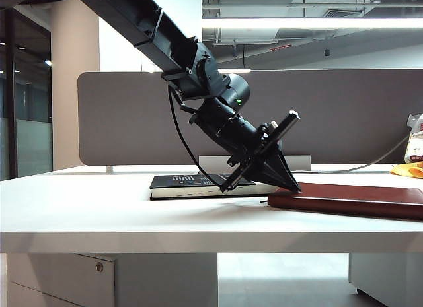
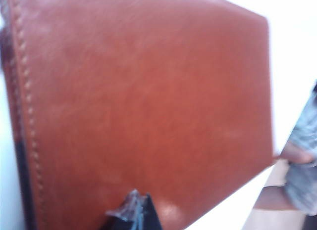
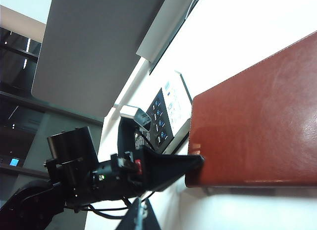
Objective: Pick up the red book and place it on top of the black book.
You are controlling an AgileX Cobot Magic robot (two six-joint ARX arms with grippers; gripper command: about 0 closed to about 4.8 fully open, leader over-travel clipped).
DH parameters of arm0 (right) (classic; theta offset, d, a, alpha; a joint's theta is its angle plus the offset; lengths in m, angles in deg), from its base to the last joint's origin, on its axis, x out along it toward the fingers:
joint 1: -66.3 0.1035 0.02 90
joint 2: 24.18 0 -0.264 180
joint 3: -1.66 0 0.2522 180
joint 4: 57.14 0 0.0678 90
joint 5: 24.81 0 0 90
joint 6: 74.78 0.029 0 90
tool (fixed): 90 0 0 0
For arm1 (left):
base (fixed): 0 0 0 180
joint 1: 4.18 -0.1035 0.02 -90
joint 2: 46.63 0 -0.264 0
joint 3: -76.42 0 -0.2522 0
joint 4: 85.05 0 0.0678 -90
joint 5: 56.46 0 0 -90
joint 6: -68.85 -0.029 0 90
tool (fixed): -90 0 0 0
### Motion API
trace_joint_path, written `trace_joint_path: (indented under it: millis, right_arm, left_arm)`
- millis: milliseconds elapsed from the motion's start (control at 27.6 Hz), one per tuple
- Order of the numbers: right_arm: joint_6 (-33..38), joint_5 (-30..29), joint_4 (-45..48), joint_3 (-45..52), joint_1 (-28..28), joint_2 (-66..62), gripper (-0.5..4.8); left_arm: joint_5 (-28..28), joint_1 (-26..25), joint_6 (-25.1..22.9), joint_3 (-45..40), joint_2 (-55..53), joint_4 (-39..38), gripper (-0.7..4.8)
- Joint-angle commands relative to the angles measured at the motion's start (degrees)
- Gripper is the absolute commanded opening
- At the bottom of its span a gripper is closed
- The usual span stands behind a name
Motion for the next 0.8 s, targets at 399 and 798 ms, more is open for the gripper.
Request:
trace_joint_path:
  millis: [399, 798]
  right_arm:
    - [-0.37, 0.07, 0.63, -0.26, -0.02, 0.07, -0.01]
    - [-0.35, 0.07, 0.63, -0.26, -0.07, 0.11, -0.01]
  left_arm:
    - [1.36, 5.75, -8.33, 0.31, -3.32, -15.91, -0.06]
    - [1.22, 11.43, -14.91, 0.52, -3.32, -23.5, -0.06]
